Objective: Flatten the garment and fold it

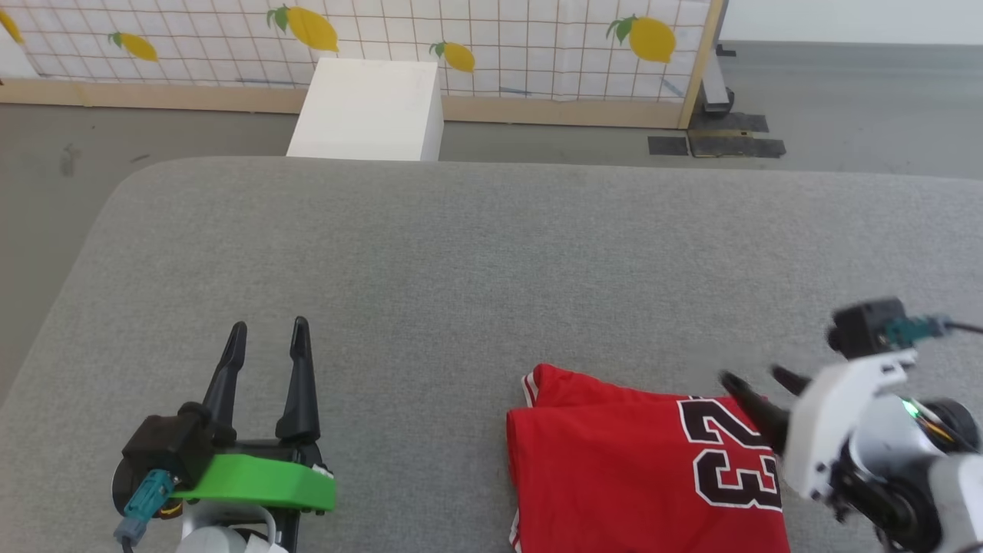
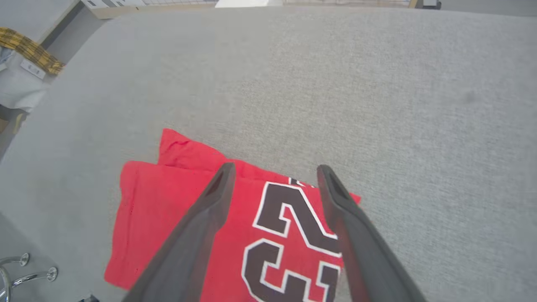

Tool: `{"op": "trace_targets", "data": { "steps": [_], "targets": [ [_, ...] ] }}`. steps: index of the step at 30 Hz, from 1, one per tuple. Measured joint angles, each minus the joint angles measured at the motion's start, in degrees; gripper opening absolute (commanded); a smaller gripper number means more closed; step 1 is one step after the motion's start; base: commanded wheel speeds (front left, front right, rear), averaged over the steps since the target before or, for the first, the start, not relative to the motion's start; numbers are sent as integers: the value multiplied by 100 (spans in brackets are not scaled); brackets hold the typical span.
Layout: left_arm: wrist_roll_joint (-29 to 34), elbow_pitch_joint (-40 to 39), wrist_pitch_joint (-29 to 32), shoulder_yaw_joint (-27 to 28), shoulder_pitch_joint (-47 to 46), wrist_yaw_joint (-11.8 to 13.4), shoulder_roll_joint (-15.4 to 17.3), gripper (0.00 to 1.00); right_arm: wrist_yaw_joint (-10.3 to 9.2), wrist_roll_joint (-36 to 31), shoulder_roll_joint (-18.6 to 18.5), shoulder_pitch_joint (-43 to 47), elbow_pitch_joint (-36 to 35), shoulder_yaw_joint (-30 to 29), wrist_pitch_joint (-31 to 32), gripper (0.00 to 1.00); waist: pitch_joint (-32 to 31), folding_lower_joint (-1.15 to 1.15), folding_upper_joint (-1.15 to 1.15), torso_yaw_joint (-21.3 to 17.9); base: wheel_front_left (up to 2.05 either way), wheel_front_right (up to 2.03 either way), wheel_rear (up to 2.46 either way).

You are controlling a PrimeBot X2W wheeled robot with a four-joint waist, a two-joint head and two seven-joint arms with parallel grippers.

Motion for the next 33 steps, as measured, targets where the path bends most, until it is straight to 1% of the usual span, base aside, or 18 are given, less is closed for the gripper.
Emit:
{"op": "trace_targets", "data": {
  "steps": [3, 6, 8, 17, 23, 24, 25, 26, 30, 33],
  "targets": [
    [1, -12, 0, -22, -1, 0, -1, 100, -1, -379, -69, 303, 19, -208, 180, 100, 56, 0, 0, -18, 0, 0, 0],
    [1, -30, 0, -35, -1, 0, -1, 100, 0, -702, -68, 524, 77, -311, 305, 100, 121, 0, 0, -20, 0, 0, 0],
    [1, -35, 0, -55, -2, -1, -1, 100, -1, -806, -2, 596, 152, -359, 365, 100, 166, 0, 0, -12, 0, 0, 0],
    [2, -35, 0, -136, -34, 0, -2, 100, -1, -1053, 154, 681, 735, -33, 465, 100, 337, 0, 0, 126, 0, 0, 0],
    [1, -36, 0, -174, -38, 5, -2, 100, -1, -1082, 74, 573, 957, 144, 475, 100, 405, 0, 0, 212, 0, 0, 0],
    [1, -36, 0, -176, -39, 8, -2, 100, -1, -1069, 67, 554, 985, 149, 493, 47, 416, 0, 0, 221, 0, 0, 0],
    [1, -36, 0, -180, -40, 11, -2, 100, -1, -1036, 52, 545, 989, 168, 513, 16, 424, 0, 0, 227, 0, 0, 0],
    [1, -37, 0, -189, -41, 15, -2, 100, -1, -998, 22, 517, 988, 198, 516, 0, 431, 0, 0, 233, 0, 0, 0],
    [-21, -49, 0, -210, -41, 64, -2, 100, 0, -835, -123, 393, 956, 456, 517, 0, 432, 0, 0, 211, 0, 0, 0],
    [-89, -112, 0, -219, -42, 67, -2, 100, 0, -772, -391, 282, 828, 760, 519, 0, 429, 0, 0, 136, 0, 0, 0]
  ]
}}
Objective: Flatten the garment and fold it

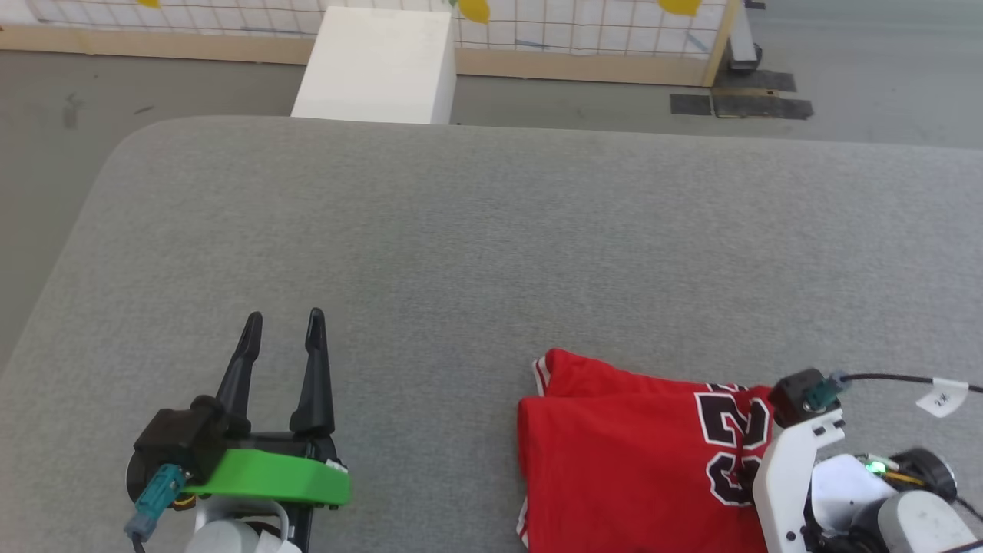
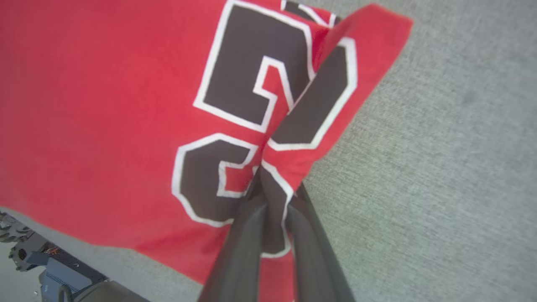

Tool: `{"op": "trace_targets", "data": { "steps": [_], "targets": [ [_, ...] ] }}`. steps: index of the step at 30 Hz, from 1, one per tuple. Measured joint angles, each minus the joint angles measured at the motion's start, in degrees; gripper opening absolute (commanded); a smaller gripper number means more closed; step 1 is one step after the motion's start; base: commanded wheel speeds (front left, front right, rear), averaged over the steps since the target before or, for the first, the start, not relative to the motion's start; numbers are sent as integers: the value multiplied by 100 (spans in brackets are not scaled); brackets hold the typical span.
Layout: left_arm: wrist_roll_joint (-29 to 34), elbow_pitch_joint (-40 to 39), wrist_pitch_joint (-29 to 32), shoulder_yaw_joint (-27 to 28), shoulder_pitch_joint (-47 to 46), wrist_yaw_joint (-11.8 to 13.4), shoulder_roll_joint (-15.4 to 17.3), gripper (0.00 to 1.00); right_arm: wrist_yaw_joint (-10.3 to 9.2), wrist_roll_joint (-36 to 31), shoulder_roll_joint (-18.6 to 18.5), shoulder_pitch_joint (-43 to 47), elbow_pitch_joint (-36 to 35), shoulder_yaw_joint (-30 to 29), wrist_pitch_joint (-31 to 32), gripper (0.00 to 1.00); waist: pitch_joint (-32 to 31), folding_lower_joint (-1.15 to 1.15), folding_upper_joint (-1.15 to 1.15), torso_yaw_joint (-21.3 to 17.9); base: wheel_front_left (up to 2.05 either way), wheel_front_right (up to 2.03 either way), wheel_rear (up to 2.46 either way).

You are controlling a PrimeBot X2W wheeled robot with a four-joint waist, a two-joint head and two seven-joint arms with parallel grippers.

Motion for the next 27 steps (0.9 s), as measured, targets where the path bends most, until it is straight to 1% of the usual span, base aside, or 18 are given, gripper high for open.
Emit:
{"op": "trace_targets", "data": {
  "steps": [3, 6, 8, 11, 15, 18, 21, 23, 27],
  "targets": [
    [-1, -88, -1, 3, -1, 16, -3, 100, 1, 88, -376, -165, -238, 331, 41, 0, 16, 0, 0, -135, 0, 0, 0],
    [0, -186, 0, 13, -10, 16, -4, 100, 1, 287, -878, -400, -524, 530, 172, 0, 49, 0, 0, -342, 0, 0, 0],
    [-3, -231, 0, 15, -60, 16, -5, 100, 2, 366, -1313, -554, -642, 589, 293, 0, 91, 0, 0, -525, 0, 0, 0],
    [-10, -312, 0, -45, -254, 23, -5, 100, 1, 490, -1864, -721, -634, 470, 414, 0, 184, 0, 0, -817, 0, 0, 0],
    [57, -338, 0, -188, -626, 23, -10, 100, 1, 549, -2424, -918, -292, 130, 411, 0, 393, 0, 0, -1203, 0, 0, 0],
    [216, -338, 0, -252, -910, 22, 1, 100, 1, 524, -2588, -1249, 135, -238, 275, 0, 655, 0, 0, -1426, 0, 0, 0],
    [374, -341, 3, -321, -1142, 22, 80, 100, 1, 390, -2622, -1713, 716, -573, -14, 0, 974, 0, 0, -1615, 0, 0, 0],
    [434, -374, 60, -345, -1269, 23, 144, 100, 1, 267, -2624, -1984, 1090, -730, -175, 0, 1200, 0, 0, -1718, 0, 0, 0],
    [608, -581, 240, -337, -1406, 100, 283, 100, 1, 47, -2455, -2580, 1995, -1114, -583, 0, 1667, 1, 0, -1910, 0, 0, 0]
  ]
}}
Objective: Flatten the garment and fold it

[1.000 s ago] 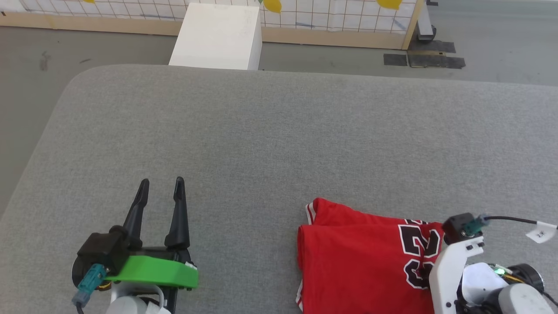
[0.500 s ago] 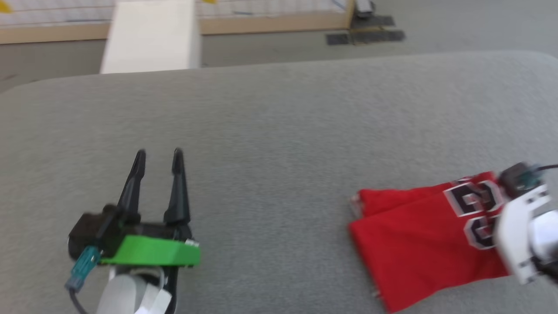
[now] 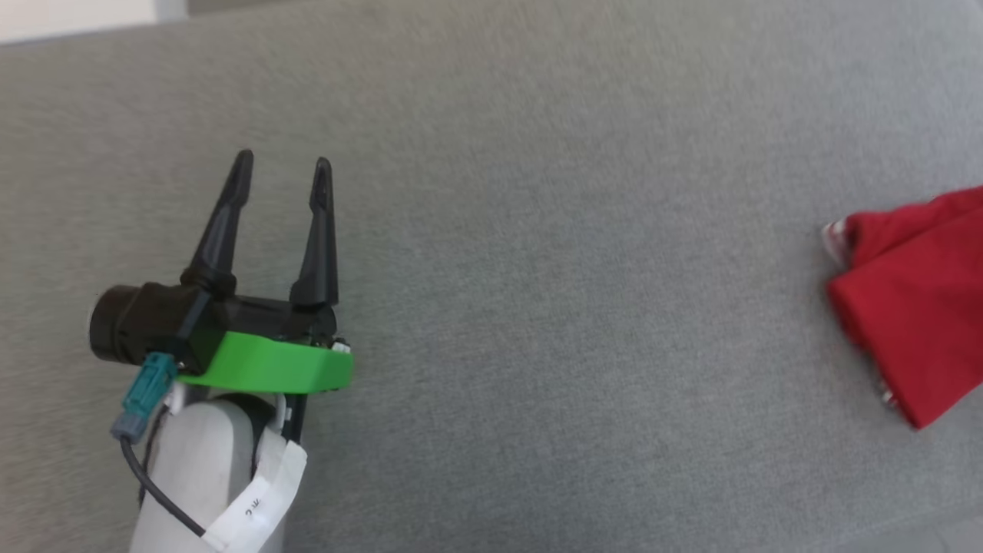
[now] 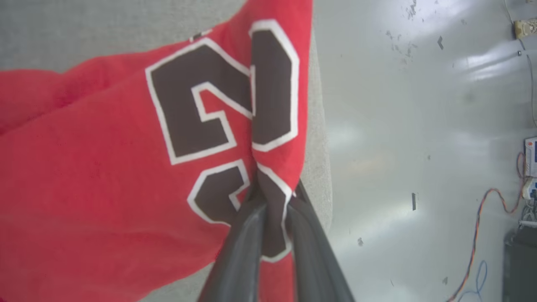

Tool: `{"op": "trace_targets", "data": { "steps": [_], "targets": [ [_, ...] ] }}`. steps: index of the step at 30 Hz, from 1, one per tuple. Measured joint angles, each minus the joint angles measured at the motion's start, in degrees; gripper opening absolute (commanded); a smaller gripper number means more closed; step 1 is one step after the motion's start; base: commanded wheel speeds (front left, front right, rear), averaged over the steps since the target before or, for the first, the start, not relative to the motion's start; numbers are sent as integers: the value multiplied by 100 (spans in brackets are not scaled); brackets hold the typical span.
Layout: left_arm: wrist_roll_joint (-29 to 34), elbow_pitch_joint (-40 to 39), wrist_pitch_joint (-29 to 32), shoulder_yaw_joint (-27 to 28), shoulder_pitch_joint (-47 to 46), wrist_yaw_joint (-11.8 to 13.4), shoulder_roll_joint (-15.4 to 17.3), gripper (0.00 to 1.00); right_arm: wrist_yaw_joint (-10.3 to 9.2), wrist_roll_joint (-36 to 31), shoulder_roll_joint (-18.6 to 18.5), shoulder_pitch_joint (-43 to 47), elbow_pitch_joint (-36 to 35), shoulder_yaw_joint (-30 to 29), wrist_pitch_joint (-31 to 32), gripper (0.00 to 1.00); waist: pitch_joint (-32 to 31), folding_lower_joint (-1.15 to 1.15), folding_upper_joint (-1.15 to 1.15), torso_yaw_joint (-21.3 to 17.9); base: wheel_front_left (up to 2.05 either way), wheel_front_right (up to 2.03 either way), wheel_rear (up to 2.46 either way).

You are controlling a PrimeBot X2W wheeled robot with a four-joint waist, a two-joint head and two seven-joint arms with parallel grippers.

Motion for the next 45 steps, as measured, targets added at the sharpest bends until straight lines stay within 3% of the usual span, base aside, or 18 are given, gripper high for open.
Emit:
{"op": "trace_targets", "data": {
  "steps": [6, 7, 8, 14, 19, 22, 29, 35, 45],
  "targets": [
    [92, -396, 327, 37, -5, 92, 159, 100, 1, -525, 296, -769, 1140, -506, -792, 0, 647, 0, 0, -215, 0, 0, 0],
    [93, -437, 354, 41, -5, 96, 174, 100, 1, -603, 332, -853, 1276, -578, -880, 13, 724, 0, 0, -237, 0, 0, 0],
    [94, -480, 378, 46, -4, 99, 192, 100, 0, -680, 372, -958, 1452, -650, -947, 100, 815, 0, 0, -262, 0, 0, 0],
    [89, -499, 409, 54, -2, 142, 212, 100, 0, -1051, 470, -1390, 2203, -942, -1475, 100, 1123, 1, 0, -387, 0, 0, 0],
    [18, -272, 172, 33, 7, 145, 156, 100, 0, -1079, 341, -1714, 2346, -943, -2042, 100, 969, 0, 0, -424, 0, 0, 0],
    [-74, -119, 54, 42, 35, 154, 101, 100, 0, -742, 331, -1936, 2127, -764, -2409, 100, 777, 0, 0, -424, 0, 0, 0],
    [-409, 104, -145, 252, 342, 274, -36, 100, 0, 249, 506, -2197, 756, -13, -3063, 100, 106, -1, 0, -304, 0, 0, 0],
    [-646, 199, -198, 472, 639, 358, -86, 100, 0, 911, 1160, -2020, -552, 291, -3579, 100, -563, -2, 0, -95, 0, 0, 0],
    [-700, 379, -222, 583, 928, 625, -190, 100, -1, 387, 2767, -257, -1871, 18, -4517, 100, -1511, -2, 0, 450, 0, 0, 0]
  ]
}}
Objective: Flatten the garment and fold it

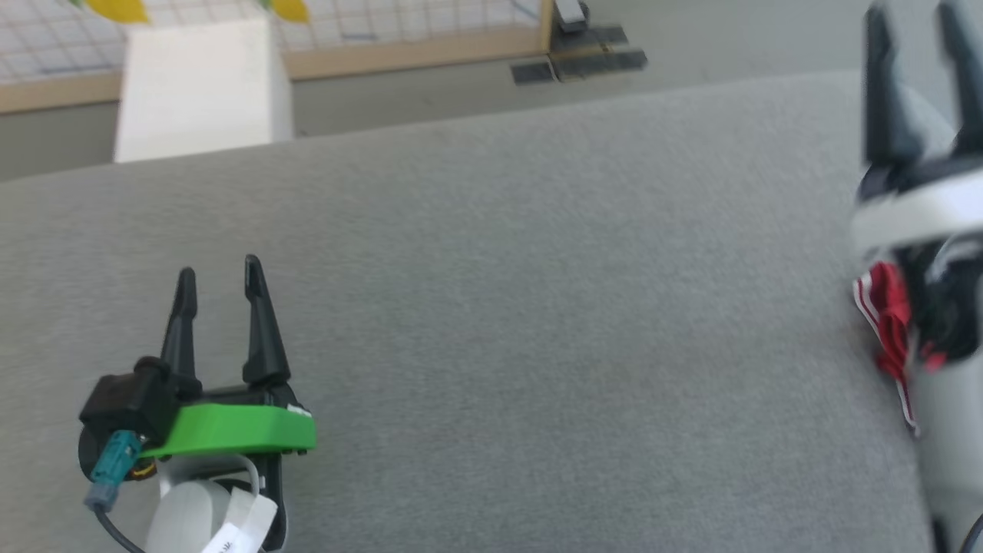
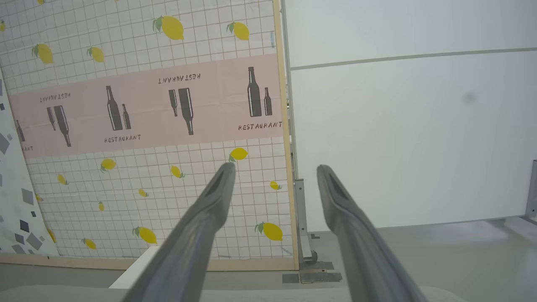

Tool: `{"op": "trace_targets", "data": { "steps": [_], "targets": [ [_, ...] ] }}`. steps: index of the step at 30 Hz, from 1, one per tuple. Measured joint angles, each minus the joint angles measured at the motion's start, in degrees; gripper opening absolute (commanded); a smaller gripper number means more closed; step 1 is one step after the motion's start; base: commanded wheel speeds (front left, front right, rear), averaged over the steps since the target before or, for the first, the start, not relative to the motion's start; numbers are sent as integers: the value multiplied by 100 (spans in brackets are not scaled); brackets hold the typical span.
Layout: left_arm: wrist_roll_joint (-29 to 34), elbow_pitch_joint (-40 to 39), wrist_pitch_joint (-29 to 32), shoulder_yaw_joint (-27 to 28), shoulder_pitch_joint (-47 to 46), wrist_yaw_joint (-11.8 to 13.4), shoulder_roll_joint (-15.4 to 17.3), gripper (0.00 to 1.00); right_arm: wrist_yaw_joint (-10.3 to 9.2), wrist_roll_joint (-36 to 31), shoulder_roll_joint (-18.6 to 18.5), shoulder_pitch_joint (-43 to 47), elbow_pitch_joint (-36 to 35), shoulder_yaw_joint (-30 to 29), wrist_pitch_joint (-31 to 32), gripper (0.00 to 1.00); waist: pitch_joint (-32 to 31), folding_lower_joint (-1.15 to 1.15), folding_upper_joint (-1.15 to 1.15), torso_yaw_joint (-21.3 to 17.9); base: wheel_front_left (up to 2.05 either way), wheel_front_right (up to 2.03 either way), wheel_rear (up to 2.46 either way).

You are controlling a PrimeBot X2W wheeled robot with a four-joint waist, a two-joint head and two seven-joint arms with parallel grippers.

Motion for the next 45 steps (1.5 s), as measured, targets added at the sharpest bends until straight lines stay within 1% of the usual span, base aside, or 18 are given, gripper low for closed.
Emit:
{"op": "trace_targets", "data": {
  "steps": [2, 5, 7, 9, 15, 18, 24, 34, 39, 45],
  "targets": [
    [1, 70, -1, -46, 46, 22, -12, 100, 0, -241, 312, 483, -147, -119, -227, 100, -161, 0, 0, 144, 0, 0, 0],
    [2, 190, -16, -76, 113, 40, -20, 100, 0, -471, 651, 1123, -187, -197, -408, 100, -391, 0, 0, 320, 0, 0, 0],
    [12, 249, -16, -101, 166, 78, -26, 100, 0, -555, 810, 1507, -166, -264, -448, 100, -534, 0, 0, 424, 0, 0, 0],
    [80, 294, -16, -125, 207, 121, -31, 100, 0, -613, 891, 1853, -151, -303, -450, 100, -681, 0, 0, 528, 0, 0, 0],
    [214, 482, -18, -200, 327, 131, -34, 100, 0, -827, 992, 2533, -123, -289, -447, 100, -992, 0, 0, 806, 0, 0, 0],
    [409, 608, -18, -227, 405, 209, -33, 100, 0, -1000, 1007, 2944, -131, -313, -450, 100, -1122, 0, 0, 979, 0, 0, 0],
    [465, 795, -18, -336, 464, 229, -33, 100, 0, -1000, 1010, 3271, -125, -346, -536, 100, -1227, 0, 0, 1148, 0, 0, 0],
    [449, 1347, 172, -575, 542, 230, -38, 100, 0, -1001, 1011, 3360, -26, -344, -547, 100, -1205, 0, 0, 1104, 0, 0, 0],
    [490, 1432, 183, -698, 537, 230, -38, 100, 0, -1001, 1011, 3360, 40, -354, -547, 100, -1173, 0, 0, 1088, 0, 0, 0],
    [492, 1481, 126, -717, 516, 230, -37, 100, 0, -1001, 1011, 3359, 102, -364, -548, 100, -1162, 0, 0, 1090, 0, 0, 0]
  ]
}}
